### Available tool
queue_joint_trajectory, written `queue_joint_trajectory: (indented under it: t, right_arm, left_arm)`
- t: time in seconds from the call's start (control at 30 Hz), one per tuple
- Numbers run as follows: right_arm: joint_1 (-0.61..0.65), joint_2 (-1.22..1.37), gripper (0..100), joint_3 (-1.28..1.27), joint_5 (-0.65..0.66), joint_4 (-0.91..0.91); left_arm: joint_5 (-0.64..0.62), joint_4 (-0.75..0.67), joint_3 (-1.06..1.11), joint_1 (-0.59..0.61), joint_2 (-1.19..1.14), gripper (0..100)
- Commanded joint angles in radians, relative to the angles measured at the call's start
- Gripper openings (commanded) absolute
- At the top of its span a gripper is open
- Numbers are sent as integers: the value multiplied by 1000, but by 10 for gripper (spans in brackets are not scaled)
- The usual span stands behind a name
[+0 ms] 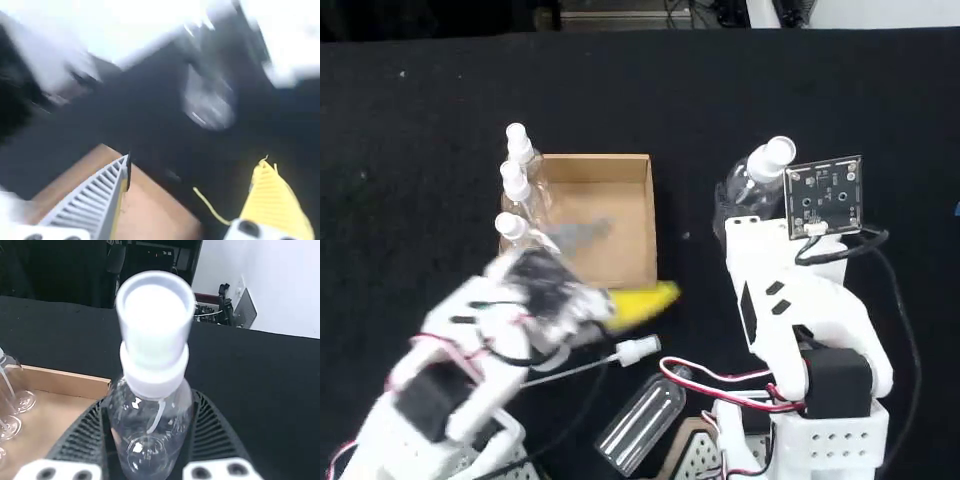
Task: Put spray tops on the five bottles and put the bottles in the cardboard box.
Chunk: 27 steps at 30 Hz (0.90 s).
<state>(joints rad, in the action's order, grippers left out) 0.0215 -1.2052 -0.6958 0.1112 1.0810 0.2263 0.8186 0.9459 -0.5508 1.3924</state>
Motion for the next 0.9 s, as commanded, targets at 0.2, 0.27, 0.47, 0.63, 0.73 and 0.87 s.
queue_joint_trajectory:
  t: [0.2, 0.27, 0.47, 0.63, 0.73, 0.87]
  right_arm:
    - [44, 15, 15, -56, -141, -245]
    - [103, 27, 15, -87, -141, -287]
    - [226, 196, 15, -93, -149, -430]
    - [279, 398, 11, -97, -150, -588]
    - [284, 484, 11, -99, -150, -666]
    - [285, 573, 11, -134, -158, -744]
  left_arm:
    - [34, 60, -512, 611, 5, 353]
    - [34, 71, -467, 717, 5, 353]
    - [31, 37, -245, 1029, 5, 353]
    - [26, -187, 28, 1282, 6, 353]
    - [26, -296, 208, 1340, 15, 353]
    - [25, -388, 392, 1353, 15, 353]
